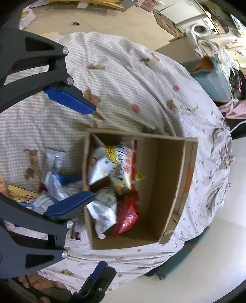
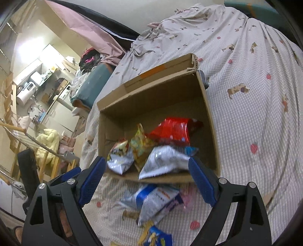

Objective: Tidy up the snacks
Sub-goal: 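Grasp the brown snack bar with the left tool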

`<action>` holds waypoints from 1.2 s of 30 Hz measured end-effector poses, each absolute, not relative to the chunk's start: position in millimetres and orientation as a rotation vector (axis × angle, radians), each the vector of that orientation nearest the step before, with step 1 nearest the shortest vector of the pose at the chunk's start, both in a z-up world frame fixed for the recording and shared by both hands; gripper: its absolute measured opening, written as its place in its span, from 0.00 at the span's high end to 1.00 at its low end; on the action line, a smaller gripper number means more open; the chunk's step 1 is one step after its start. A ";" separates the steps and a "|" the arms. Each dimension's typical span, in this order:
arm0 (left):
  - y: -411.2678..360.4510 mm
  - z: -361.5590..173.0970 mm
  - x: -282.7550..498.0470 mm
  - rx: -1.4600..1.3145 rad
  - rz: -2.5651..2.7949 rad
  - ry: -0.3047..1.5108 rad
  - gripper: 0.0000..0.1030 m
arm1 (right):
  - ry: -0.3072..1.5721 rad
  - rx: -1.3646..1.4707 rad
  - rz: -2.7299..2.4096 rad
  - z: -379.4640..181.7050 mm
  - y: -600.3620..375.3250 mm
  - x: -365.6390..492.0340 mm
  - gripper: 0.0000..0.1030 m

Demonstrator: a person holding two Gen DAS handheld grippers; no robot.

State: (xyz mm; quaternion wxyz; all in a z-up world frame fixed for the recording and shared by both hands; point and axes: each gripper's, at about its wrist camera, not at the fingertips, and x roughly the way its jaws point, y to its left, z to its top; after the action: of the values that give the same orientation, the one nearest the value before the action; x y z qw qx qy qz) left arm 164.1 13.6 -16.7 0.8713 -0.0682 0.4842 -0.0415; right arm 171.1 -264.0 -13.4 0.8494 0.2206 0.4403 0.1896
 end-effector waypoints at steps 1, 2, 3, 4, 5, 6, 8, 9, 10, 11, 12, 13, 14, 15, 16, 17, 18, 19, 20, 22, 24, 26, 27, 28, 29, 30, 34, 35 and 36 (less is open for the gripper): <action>14.7 -17.8 158.4 -0.144 -0.085 1.019 0.21 | 0.931 0.466 0.396 -13.8 -264.8 164.6 0.11; 15.6 -20.0 152.4 -0.147 -0.084 1.032 0.21 | 0.935 0.471 0.394 -14.7 -265.9 160.4 0.11; 16.6 -23.9 145.1 -0.155 -0.080 1.052 0.21 | 0.943 0.478 0.392 -16.4 -266.9 155.0 0.11; 17.3 -29.7 136.5 -0.166 -0.082 1.081 0.21 | 0.955 0.483 0.386 -18.2 -267.4 150.3 0.11; 16.9 -35.1 129.3 -0.175 -0.089 1.107 0.21 | 0.963 0.484 0.377 -20.0 -268.1 144.9 0.11; 16.4 -41.4 121.4 -0.184 -0.100 1.142 0.21 | 0.967 0.485 0.373 -21.1 -269.0 141.6 0.11; 12.1 -52.8 106.5 -0.190 -0.132 1.211 0.21 | 0.981 0.485 0.357 -23.9 -270.7 133.1 0.11; 6.7 -59.6 99.0 -0.176 -0.163 1.256 0.21 | 0.987 0.484 0.347 -25.5 -272.1 130.5 0.11; 1.5 -63.9 93.3 -0.156 -0.190 1.286 0.21 | 0.991 0.486 0.339 -26.6 -273.3 128.4 0.11; -4.1 -67.4 88.1 -0.132 -0.218 1.309 0.21 | 0.994 0.489 0.334 -28.1 -275.1 126.5 0.11; -14.5 -72.5 81.4 -0.076 -0.269 1.349 0.21 | 0.998 0.495 0.327 -29.1 -276.8 124.5 0.11; -21.3 -76.2 75.6 -0.035 -0.306 1.371 0.21 | 1.001 0.502 0.321 -30.4 -279.3 122.1 0.11; -29.3 -78.6 69.9 0.010 -0.350 1.387 0.21 | 1.003 0.507 0.317 -31.1 -280.8 120.1 0.11; -38.5 -80.8 63.2 0.065 -0.397 1.400 0.21 | 1.007 0.512 0.311 -32.0 -283.1 117.8 0.11; -46.4 -82.5 56.8 0.099 -0.423 1.405 0.21 | 1.008 0.513 0.305 -32.7 -284.9 115.9 0.11; -51.5 -85.0 52.5 0.115 -0.442 1.417 0.21 | 1.009 0.514 0.299 -33.6 -287.0 113.7 0.11; -58.1 -89.5 48.8 0.133 -0.470 1.443 0.21 | 1.008 0.516 0.295 -33.8 -289.0 111.5 0.11; -63.9 -94.6 45.5 0.154 -0.495 1.464 0.21 | 1.002 0.517 0.292 -33.3 -290.7 109.9 0.11; -69.4 -100.7 42.4 0.184 -0.504 1.476 0.21 | 0.989 0.516 0.286 -31.4 -293.1 107.3 0.11; -76.9 -111.9 40.9 0.223 -0.515 1.506 0.21 | 0.972 0.504 0.284 -28.5 -296.2 103.5 0.11; -86.0 -122.3 38.3 0.243 -0.541 1.538 0.21 | 0.965 0.483 0.273 -27.1 -299.6 99.4 0.11; -96.9 -130.4 35.5 0.286 -0.564 1.548 0.21 | 0.972 0.472 0.259 -28.8 -304.5 95.6 0.11; -101.8 -133.5 34.9 0.306 -0.565 1.546 0.21 | 0.975 0.480 0.257 -30.1 -307.0 94.2 0.11; -103.5 -136.6 34.4 0.312 -0.565 1.545 0.23 | 0.975 0.488 0.258 -30.6 -308.9 93.5 0.11; -106.0 -139.5 34.1 0.314 -0.563 1.548 0.25 | 0.972 0.498 0.261 -30.4 -310.9 92.8 0.11; -108.8 -142.7 33.4 0.320 -0.565 1.557 0.29 | 0.969 0.501 0.261 -30.4 -311.9 92.4 0.11; -110.7 -144.7 32.9 0.328 -0.564 1.545 0.54 | 0.966 0.501 0.259 -29.7 -312.4 92.9 0.11; -109.1 -141.8 33.5 0.308 -0.565 1.540 0.55 | 0.968 0.501 0.261 -30.0 -312.1 93.1 0.11; -103.3 -137.0 34.6 0.294 -0.562 1.529 0.60 | 0.972 0.495 0.263 -30.4 -310.8 93.9 0.11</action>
State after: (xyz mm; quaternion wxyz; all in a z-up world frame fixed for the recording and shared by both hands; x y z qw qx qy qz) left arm 34.6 -103.3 -137.0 0.6767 0.1310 0.6801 -0.2499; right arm 93.9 -310.8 -30.4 0.8467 0.2345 0.4610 0.1247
